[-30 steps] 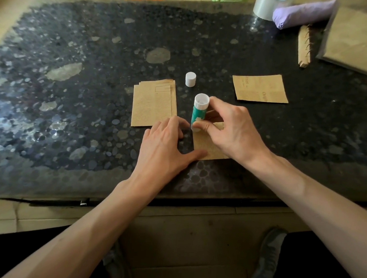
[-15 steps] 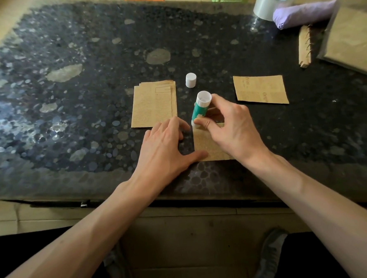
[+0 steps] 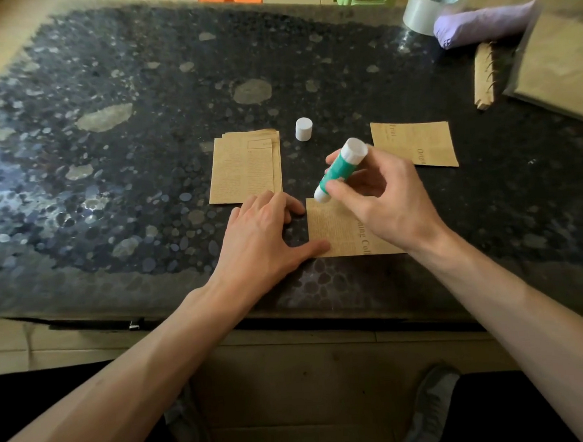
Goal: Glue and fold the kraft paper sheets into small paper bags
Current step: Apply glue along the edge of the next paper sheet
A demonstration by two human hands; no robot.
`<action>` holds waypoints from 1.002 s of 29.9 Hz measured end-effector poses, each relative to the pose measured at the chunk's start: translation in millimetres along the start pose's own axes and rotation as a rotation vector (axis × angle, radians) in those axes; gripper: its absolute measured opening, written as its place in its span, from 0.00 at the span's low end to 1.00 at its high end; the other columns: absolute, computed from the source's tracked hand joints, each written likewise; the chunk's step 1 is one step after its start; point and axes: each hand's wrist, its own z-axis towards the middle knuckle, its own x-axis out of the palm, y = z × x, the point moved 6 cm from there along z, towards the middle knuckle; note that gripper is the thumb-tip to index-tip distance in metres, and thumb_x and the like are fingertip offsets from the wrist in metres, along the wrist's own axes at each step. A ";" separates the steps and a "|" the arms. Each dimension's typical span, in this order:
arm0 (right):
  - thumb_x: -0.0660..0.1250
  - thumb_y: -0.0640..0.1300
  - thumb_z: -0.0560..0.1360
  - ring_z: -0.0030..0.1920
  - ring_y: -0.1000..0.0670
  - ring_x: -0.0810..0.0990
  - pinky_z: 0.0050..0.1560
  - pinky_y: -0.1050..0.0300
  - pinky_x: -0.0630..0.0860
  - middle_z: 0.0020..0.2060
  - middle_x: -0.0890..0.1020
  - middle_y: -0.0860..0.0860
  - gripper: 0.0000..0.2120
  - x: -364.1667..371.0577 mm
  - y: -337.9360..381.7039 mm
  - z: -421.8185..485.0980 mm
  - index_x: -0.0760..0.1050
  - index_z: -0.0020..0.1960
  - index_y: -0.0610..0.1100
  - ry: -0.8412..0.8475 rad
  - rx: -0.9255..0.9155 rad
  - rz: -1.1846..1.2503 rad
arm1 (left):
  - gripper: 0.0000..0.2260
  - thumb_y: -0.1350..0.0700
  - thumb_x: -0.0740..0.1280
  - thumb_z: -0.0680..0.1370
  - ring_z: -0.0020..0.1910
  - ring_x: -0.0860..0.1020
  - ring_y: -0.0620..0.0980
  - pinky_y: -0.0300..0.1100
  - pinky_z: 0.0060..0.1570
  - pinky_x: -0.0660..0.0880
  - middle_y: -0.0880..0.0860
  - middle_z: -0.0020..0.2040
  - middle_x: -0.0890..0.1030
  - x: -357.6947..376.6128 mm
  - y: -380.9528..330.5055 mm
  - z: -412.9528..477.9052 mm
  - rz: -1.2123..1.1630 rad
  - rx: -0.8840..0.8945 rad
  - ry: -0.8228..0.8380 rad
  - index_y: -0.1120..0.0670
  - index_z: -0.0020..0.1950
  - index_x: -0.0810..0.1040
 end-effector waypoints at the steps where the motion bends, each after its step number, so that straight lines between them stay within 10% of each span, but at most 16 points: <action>1: 0.75 0.44 0.77 0.53 0.58 0.85 0.56 0.61 0.82 0.50 0.85 0.57 0.12 1.4 -0.1 -2.0 0.80 0.60 0.48 0.039 0.003 -0.010 | 0.26 0.30 0.72 0.68 0.49 0.71 0.41 0.40 0.51 0.65 0.40 0.47 0.72 0.2 -0.1 0.1 0.002 0.000 0.001 0.44 0.58 0.75; 15: 0.77 0.54 0.74 0.56 0.62 0.80 0.55 0.72 0.74 0.54 0.83 0.60 0.19 14.8 8.1 -12.9 0.79 0.62 0.51 0.228 -0.076 -0.217 | 0.27 0.29 0.67 0.68 0.49 0.72 0.43 0.42 0.50 0.68 0.41 0.46 0.73 -0.3 -1.6 0.6 -0.006 0.015 0.009 0.45 0.58 0.76; 30: 0.75 0.45 0.77 0.55 0.54 0.82 0.58 0.57 0.79 0.55 0.85 0.52 0.16 19.5 8.4 -14.2 0.79 0.63 0.44 0.150 -0.139 -0.317 | 0.27 0.29 0.68 0.68 0.50 0.74 0.45 0.46 0.54 0.72 0.42 0.47 0.74 -1.5 -2.8 -1.3 -0.014 0.016 0.008 0.45 0.58 0.75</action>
